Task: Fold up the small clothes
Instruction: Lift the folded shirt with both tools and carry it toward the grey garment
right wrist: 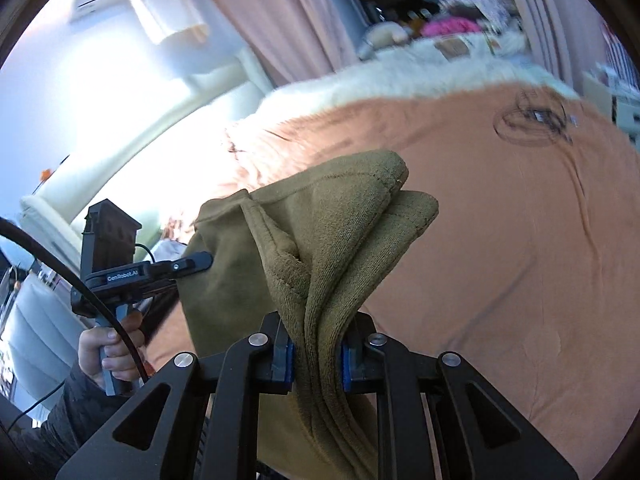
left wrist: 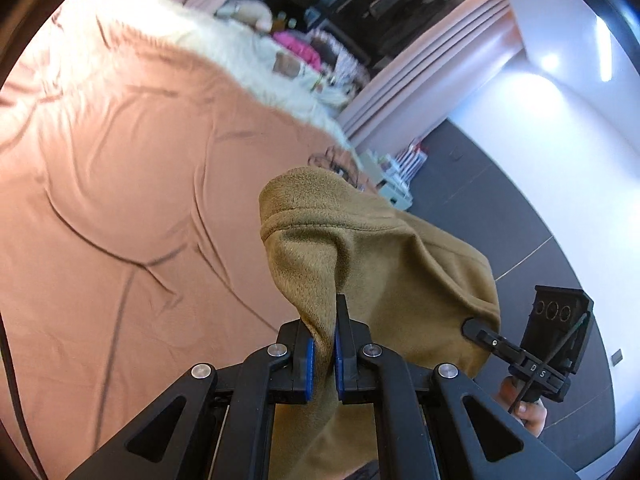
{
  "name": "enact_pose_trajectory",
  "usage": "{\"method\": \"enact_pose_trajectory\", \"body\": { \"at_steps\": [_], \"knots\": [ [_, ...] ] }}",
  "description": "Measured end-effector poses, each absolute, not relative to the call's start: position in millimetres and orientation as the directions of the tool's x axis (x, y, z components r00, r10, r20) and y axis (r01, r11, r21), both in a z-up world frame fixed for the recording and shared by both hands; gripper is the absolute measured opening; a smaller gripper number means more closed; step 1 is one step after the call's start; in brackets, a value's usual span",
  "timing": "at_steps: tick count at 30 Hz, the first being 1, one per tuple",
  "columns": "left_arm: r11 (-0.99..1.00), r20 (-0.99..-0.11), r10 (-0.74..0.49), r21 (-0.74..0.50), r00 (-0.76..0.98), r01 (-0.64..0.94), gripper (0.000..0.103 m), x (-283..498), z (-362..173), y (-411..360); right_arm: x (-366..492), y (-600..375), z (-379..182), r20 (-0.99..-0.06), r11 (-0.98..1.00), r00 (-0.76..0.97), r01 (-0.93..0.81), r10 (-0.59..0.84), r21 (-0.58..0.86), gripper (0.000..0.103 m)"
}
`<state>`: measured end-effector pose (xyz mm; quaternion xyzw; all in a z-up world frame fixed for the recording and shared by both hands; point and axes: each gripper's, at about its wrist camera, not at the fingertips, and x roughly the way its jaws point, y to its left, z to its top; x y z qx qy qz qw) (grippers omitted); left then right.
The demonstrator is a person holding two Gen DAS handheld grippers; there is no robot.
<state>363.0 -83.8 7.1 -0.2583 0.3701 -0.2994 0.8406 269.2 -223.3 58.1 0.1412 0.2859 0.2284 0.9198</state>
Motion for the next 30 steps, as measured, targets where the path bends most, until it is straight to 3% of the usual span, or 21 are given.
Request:
{"method": "enact_pose_trajectory", "body": {
  "at_steps": [12, 22, 30],
  "knots": [
    [0.743, -0.344, -0.589, -0.587, 0.731, 0.322, 0.007, 268, 119, 35, 174, -128, 124, -0.346, 0.813, 0.736, -0.518, 0.582, 0.265, 0.013],
    [0.804, -0.301, -0.448, -0.547, 0.842, 0.232, 0.007, 169, 159, 147, 100, -48, 139, -0.296, 0.712, 0.651, -0.676, 0.698, 0.191, 0.013],
    [0.837, -0.288, -0.341, -0.527, 0.895, 0.149, 0.007, 108, 171, 227, 109, -10, 126, -0.302, 0.63, 0.567, -0.757, 0.766, 0.175, 0.012]
  ]
}}
